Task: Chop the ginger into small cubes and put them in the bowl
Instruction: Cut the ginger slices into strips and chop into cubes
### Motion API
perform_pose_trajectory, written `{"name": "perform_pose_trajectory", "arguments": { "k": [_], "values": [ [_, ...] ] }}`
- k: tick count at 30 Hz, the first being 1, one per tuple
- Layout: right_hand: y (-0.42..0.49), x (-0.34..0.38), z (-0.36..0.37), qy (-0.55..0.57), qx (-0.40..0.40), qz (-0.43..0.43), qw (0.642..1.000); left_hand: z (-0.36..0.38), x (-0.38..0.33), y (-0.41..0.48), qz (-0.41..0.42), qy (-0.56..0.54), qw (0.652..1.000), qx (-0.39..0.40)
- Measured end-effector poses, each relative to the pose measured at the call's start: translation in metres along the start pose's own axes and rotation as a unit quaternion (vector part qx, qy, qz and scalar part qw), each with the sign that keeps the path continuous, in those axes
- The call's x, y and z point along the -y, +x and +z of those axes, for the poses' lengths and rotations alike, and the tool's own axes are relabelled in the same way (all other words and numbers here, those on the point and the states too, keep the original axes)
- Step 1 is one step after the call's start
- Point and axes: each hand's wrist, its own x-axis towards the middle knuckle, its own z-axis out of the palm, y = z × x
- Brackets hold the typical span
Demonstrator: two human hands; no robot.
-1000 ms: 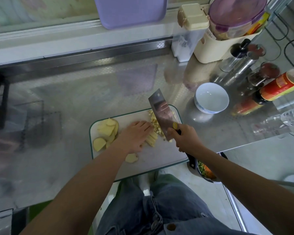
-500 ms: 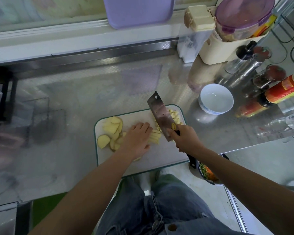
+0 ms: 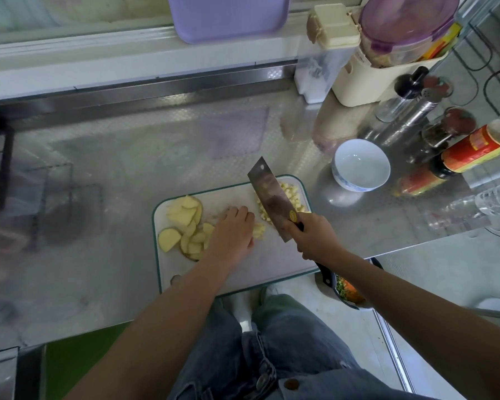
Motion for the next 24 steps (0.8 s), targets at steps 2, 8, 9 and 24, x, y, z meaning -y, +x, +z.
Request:
{"name": "perform_pose_trajectory", "arguments": {
  "k": [2, 8, 9, 24],
  "values": [
    [0.001, 0.003, 0.001, -0.014, 0.007, -0.007, 1.0, 0.001, 0.0, -0.002, -0.038, -0.019, 0.999, -0.005],
    [0.002, 0.017, 0.004, -0.068, 0.013, -0.044, 0.997, -0.001, -0.008, -0.002, -0.141, -0.062, 0.988, -0.021],
    [0.002, 0.019, 0.004, -0.073, 0.011, -0.043, 0.996, -0.002, -0.009, -0.001, -0.151, -0.062, 0.986, -0.024],
    [0.001, 0.006, -0.002, -0.054, -0.023, -0.011, 0.998, -0.004, 0.002, 0.005, -0.065, -0.062, 0.991, -0.097]
  ]
}}
